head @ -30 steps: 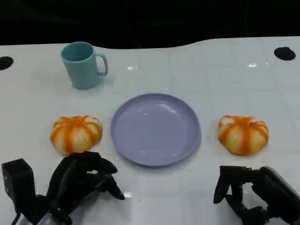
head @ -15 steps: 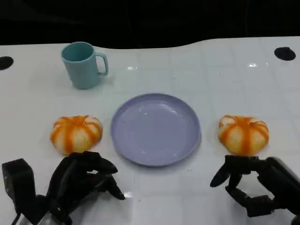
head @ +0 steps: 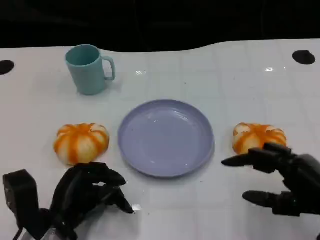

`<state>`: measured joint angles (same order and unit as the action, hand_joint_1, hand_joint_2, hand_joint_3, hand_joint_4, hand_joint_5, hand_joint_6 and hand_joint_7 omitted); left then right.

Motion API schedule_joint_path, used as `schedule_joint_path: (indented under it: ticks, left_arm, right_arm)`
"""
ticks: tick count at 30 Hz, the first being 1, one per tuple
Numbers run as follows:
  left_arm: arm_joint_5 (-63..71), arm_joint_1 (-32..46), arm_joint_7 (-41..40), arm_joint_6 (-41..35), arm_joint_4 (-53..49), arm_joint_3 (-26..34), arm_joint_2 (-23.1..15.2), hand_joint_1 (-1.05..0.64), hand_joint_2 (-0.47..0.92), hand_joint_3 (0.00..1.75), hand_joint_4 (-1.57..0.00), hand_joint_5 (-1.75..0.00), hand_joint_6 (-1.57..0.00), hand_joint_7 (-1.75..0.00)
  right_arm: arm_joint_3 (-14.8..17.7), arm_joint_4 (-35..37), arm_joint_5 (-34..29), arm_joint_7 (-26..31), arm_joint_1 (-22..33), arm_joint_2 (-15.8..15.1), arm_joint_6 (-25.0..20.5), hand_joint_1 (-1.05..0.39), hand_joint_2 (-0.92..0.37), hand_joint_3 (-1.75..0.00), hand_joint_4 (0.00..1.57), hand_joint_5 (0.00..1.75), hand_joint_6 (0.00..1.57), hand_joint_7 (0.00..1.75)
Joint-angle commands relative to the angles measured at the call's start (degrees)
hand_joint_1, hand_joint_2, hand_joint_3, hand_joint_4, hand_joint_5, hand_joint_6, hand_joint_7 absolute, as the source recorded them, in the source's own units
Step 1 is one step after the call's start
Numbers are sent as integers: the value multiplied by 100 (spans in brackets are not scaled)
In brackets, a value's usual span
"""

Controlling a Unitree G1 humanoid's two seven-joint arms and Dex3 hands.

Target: Grasp the bread from the table and place it into the plate.

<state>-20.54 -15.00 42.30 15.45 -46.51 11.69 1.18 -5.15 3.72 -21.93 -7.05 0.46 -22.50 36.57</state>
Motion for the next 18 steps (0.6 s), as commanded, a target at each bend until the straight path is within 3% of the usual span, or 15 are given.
schedule_joint_path:
  ticks: [1, 2, 9, 13, 18]
  left_arm:
    - [18, -55, -42, 86, -59, 22, -52, -105, 70, 0, -157, -59, -157, -22]
    - [15, -58, -38, 83, -63, 23, -54, -105, 70, 0, -157, -59, -157, -22]
    - [2, -74, -43, 68, -89, 36, -60, -105, 70, 0, -157, -60, -157, -23]
    - [4, -100, -48, 74, -118, 40, -67, -105, 70, 0, -157, -60, -157, -23]
    - [-25, -94, -29, 67, -122, 57, -48, -105, 70, 0, -157, -60, -157, -23]
  right_arm:
    - [182, -373, -327, 85, 58, -228, -218, -30, -87, -4, 2, 75, 30, 33]
    - [205, -419, -395, 119, 53, -247, -253, -30, -86, -1, 1, 70, 32, 22]
    - [311, -722, -1225, 389, -59, -376, -659, -32, -84, 0, 0, 58, 32, 13]
    - [245, -927, -1862, 425, -140, -401, -1204, -34, -83, 0, 0, 48, 30, 8]
    - [33, -886, -2671, 719, -346, -399, -1640, -37, -78, 0, 0, 48, 30, 5]
